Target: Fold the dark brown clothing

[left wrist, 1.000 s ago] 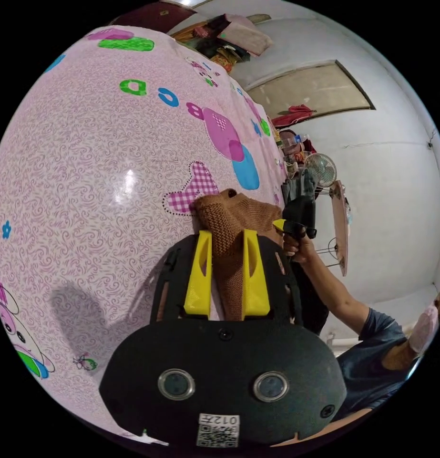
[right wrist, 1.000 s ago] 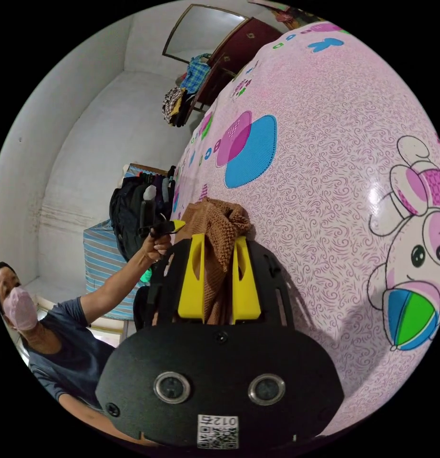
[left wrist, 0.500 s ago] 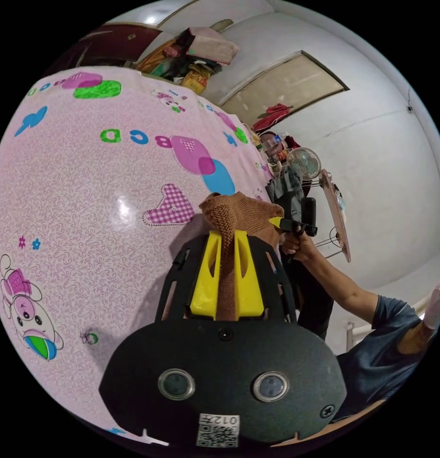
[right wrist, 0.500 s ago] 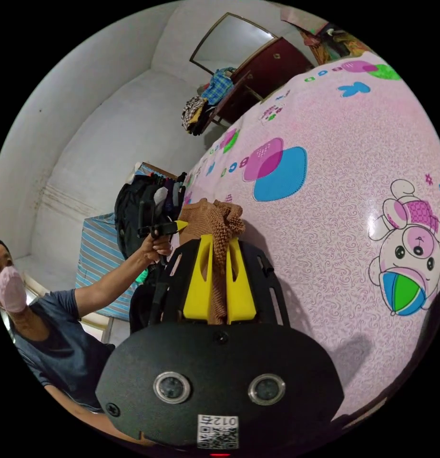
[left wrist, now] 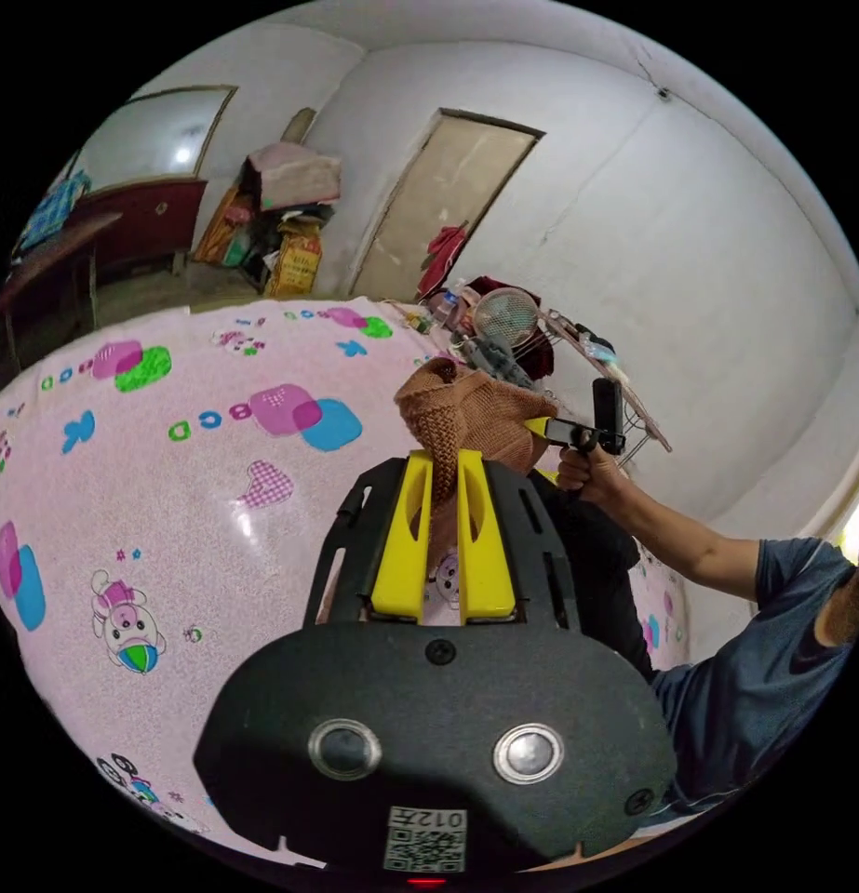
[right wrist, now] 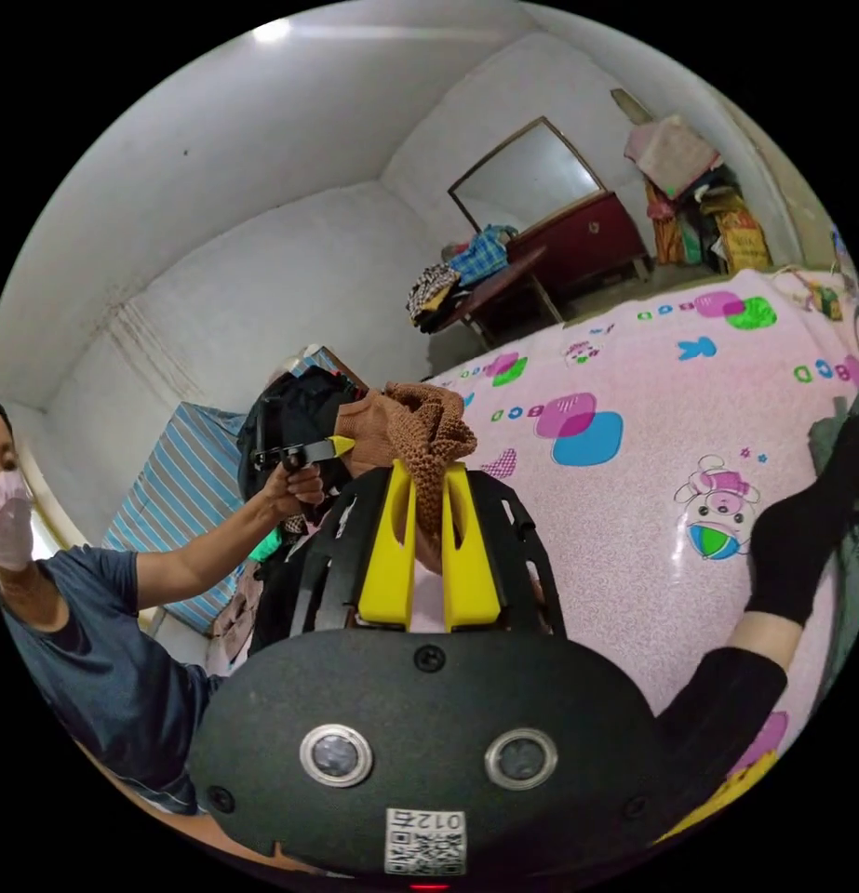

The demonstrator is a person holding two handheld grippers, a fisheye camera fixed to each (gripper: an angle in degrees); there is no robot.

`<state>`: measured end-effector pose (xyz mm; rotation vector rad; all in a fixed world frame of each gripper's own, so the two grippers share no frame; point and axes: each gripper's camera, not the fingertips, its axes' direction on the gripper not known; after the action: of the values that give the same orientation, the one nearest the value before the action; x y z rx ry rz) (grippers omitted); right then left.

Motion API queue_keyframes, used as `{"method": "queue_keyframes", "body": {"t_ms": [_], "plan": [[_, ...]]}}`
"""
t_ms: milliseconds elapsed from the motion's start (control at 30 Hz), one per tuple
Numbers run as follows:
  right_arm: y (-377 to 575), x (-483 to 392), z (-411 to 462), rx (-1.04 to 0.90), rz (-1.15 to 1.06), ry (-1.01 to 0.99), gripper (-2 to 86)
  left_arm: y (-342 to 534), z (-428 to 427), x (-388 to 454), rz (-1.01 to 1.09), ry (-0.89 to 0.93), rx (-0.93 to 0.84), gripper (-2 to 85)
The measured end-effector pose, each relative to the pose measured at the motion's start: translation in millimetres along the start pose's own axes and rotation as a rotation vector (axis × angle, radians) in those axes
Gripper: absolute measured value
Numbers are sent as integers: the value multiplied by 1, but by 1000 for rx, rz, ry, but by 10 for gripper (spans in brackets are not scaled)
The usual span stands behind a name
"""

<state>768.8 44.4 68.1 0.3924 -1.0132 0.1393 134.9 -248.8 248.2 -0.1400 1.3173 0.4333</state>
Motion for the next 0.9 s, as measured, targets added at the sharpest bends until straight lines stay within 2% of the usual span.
{"method": "queue_keyframes", "body": {"t_ms": [233, 433, 600, 800, 900], "plan": [[50, -108, -168, 193, -98, 95, 39, -14, 18, 152, 197, 57, 86, 48], [126, -187, -320, 292, -131, 224, 40, -11, 71, 299, 396, 162, 93, 51], [203, -235, -435, 330, -83, 317, 41, 6, 146, 421, 519, 312, 38, 54], [297, -271, -554, 376, 35, 426, 41, 33, 241, 535, 577, 440, -97, 59], [329, -277, -599, 372, 62, 465, 42, 42, 279, 566, 591, 455, -144, 62]]}}
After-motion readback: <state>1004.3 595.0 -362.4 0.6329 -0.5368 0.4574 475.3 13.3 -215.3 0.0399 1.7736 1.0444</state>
